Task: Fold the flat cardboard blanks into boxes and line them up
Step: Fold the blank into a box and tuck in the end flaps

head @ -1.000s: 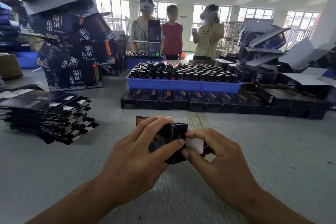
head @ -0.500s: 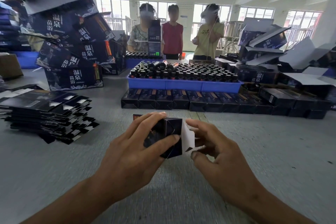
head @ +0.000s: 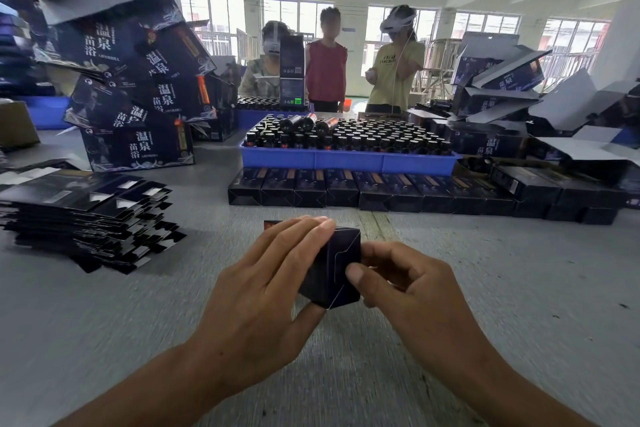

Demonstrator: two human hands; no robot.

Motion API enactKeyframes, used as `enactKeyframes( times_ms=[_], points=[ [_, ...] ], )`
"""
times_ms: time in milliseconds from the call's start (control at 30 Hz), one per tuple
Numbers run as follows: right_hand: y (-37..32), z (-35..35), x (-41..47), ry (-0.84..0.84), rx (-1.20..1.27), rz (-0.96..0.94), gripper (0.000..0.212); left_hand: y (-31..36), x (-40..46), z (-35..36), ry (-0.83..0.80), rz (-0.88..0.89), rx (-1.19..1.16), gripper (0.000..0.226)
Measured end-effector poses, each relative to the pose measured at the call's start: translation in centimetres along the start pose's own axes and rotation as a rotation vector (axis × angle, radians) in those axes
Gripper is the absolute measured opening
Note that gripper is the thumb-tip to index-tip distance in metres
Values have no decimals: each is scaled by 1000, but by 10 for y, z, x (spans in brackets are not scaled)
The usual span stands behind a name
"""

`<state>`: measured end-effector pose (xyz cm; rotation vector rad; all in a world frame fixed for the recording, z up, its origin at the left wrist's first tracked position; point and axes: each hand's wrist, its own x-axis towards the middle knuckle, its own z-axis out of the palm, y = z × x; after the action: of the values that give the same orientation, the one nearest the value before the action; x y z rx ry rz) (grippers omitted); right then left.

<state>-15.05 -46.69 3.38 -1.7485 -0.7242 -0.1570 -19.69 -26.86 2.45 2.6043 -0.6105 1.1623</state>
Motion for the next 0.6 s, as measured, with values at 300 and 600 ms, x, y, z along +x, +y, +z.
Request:
enactKeyframes(
  times_ms=[300,600],
  points=[
    [-7,1,-1,37,77,-11,12,6,2,0,-13,-30,12,74],
    [-4,5,-2,108,-22,6,26,7,3,0,-9,-14,-3,72]
  ],
)
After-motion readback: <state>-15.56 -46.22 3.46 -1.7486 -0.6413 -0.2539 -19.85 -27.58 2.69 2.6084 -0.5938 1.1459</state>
